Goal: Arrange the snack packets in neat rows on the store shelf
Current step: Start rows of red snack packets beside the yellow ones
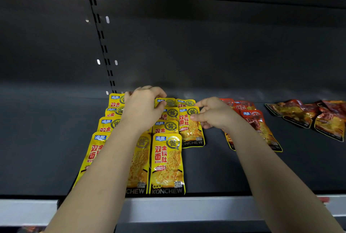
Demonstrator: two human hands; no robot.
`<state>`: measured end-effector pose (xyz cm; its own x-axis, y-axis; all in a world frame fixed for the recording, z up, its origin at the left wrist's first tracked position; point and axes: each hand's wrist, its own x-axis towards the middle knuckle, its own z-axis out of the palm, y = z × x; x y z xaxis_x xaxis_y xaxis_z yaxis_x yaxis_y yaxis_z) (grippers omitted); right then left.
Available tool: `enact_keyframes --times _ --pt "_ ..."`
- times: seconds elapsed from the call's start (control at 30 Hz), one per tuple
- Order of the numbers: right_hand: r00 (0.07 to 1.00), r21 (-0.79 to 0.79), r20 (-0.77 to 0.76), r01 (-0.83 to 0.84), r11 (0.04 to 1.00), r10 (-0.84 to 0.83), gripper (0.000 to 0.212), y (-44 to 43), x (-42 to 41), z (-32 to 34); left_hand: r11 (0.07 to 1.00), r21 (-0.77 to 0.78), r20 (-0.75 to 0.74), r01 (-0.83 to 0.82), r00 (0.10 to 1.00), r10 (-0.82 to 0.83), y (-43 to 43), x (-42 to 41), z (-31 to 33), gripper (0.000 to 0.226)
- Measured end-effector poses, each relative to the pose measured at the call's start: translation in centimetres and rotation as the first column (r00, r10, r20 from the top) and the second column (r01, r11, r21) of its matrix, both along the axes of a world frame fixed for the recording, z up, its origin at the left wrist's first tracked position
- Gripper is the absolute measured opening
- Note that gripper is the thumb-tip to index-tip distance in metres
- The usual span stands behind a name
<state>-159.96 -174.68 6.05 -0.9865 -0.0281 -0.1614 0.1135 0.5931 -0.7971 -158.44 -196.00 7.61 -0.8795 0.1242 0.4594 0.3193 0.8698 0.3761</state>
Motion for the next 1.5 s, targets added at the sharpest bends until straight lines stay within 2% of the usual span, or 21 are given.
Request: enact_keyframes --times 0.27,0.4,0.57,0.63,0.73,0.83,0.93,1.03,1.2,1.5 --pt "0.999 0.108 -0.031 0.011 0.994 -0.008 0.068 -0.3 0.4 0.3 1.000 0.009 0.003 0.001 1.000 -0.001 0.0 0.0 0.0 0.019" --pt "0.996 0.205 -0.085 0.014 0.979 0.004 0.057 -0.1 0.7 0.6 1.000 0.006 0.001 0.003 1.000 -0.003 0.0 -0.1 -0.1 0.019" --pt "0.986 0.147 -0.167 0.035 0.988 -0.010 0.042 0.1 0.7 1.0 1.000 -0.013 -0.004 0.001 1.000 -0.001 0.1 -0.2 -0.2 0.020" --pt "0.975 0.130 -0.218 0.061 0.990 -0.032 0.032 0.2 0.7 1.3 0.998 -0.056 0.002 0.011 1.000 -0.011 0.3 -0.1 -0.1 0.021" --pt "0.975 0.190 -0.220 0.023 0.982 0.020 0.024 0.5 1.0 2.0 0.984 -0.176 -0.001 0.035 0.999 -0.036 1.2 0.1 0.0 0.023" --pt "0.978 0.262 -0.193 -0.022 0.965 0.075 0.024 0.8 1.2 2.6 0.951 -0.302 -0.021 0.065 0.997 -0.075 2.3 0.3 0.5 0.026" --pt "0.969 0.290 -0.229 -0.021 0.957 0.090 0.024 1.6 1.4 3.2 0.912 -0.399 -0.064 0.092 0.990 -0.128 3.9 0.7 1.3 0.027" --pt "0.949 0.290 -0.298 -0.015 0.957 0.105 0.026 3.0 2.1 4.0 0.902 -0.421 -0.131 0.097 0.977 -0.166 5.7 1.0 2.1 0.024" --pt "0.913 0.269 -0.402 0.043 0.962 0.071 0.020 8.5 3.6 4.5 0.901 -0.407 -0.151 0.151 0.962 -0.230 12.0 1.7 2.7 0.025" --pt "0.907 0.373 -0.415 0.106 0.922 0.064 0.013 25.1 7.7 4.4 0.867 -0.400 -0.109 0.297 0.924 -0.366 30.2 3.5 2.5 0.018"
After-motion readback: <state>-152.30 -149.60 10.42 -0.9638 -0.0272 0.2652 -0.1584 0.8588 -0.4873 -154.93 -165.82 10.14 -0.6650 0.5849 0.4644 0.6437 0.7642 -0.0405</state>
